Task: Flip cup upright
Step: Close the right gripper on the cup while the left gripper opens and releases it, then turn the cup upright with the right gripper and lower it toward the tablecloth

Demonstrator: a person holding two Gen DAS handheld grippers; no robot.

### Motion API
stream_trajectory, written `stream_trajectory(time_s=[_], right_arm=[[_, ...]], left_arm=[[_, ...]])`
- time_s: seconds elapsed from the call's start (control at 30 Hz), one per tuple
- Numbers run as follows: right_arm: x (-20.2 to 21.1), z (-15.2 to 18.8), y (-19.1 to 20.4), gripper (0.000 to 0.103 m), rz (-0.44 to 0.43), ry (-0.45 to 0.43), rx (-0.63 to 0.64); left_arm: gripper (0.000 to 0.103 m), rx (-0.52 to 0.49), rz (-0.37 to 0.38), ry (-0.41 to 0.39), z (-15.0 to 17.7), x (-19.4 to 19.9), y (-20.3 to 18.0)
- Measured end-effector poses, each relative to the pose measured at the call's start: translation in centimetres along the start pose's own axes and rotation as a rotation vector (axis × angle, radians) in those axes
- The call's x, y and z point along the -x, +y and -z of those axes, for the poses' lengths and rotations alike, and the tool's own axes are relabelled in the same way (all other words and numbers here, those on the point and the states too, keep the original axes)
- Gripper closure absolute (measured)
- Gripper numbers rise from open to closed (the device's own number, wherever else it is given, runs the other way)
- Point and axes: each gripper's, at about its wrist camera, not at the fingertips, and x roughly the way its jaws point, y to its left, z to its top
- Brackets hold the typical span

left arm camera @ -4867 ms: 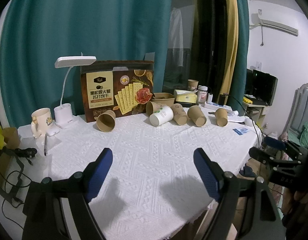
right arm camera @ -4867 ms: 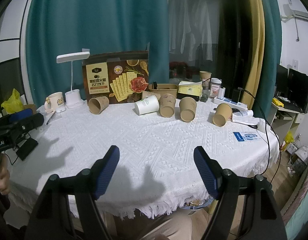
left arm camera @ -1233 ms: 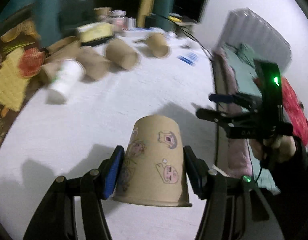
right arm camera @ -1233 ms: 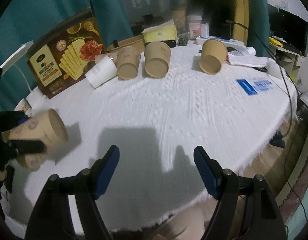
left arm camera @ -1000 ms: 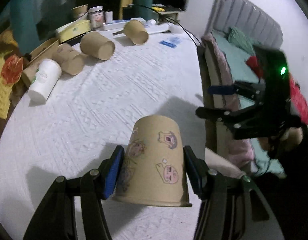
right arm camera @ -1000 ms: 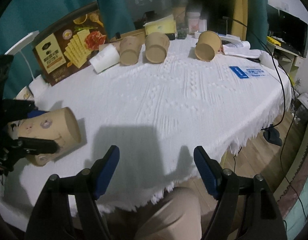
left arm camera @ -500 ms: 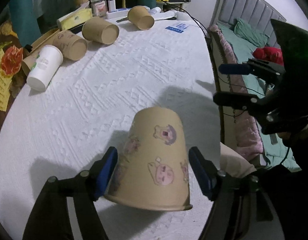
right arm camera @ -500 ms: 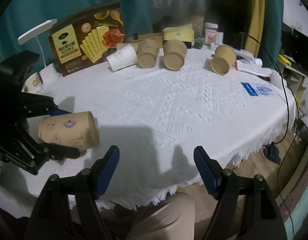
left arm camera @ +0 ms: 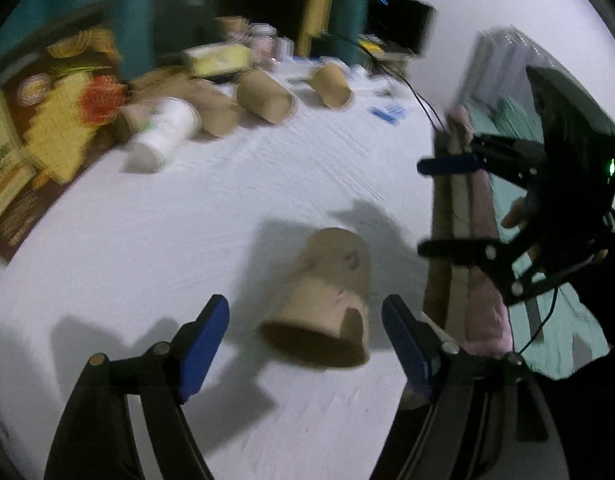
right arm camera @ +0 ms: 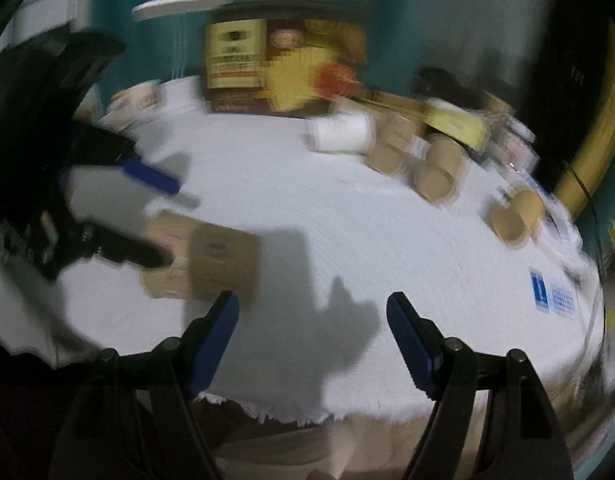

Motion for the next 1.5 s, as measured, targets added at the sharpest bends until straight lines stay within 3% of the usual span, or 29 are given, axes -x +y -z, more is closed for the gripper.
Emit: stream_trajectory(time_s=[0.2, 0.37, 0.7, 0.9, 0.97, 1.07, 1.3, 1.5], right_arm=[[-1.5, -2.8, 5.3, 0.029, -0.103, 0.073, 0.426], [-3.2, -3.6, 9.1, 0.029, -0.091, 0.143, 0.765], [-8.2, -3.5, 13.0, 0.029, -0.108, 0.395, 1.171], [-10.2, -4.1, 14.0, 0.029, -0.124, 0.503, 1.247], [-10.8, -4.2, 14.3, 0.04, -0.142, 0.537, 1.25], [-11.2, -4.8, 14.6, 0.041, -0.152, 0.556, 1.243], [-10.2, -6.6, 14.5, 0.042, -0.163, 0.509, 1.15], [-8.7, -9.5, 13.5, 0.042, -0.192, 0.34, 0.855]], left_arm=[[0.024, 0.211, -0.104, -0.092, 5.3, 4.6, 2.3], [0.024, 0.382, -0.099, -0.12, 9.4, 5.9, 4.1], [0.024, 0.473, -0.106, -0.178, 12.8, 7.1, 5.2], [0.024, 0.507, -0.096, -0.198, 13.7, 7.5, 5.8], [0.024, 0.521, -0.097, -0.204, 14.1, 7.7, 6.2], [0.024, 0.536, -0.112, -0.22, 14.6, 8.2, 6.7], [0.024, 0.546, -0.12, -0.249, 15.0, 9.1, 7.1], [0.024, 0.568, -0.153, -0.26, 14.9, 9.4, 7.2]])
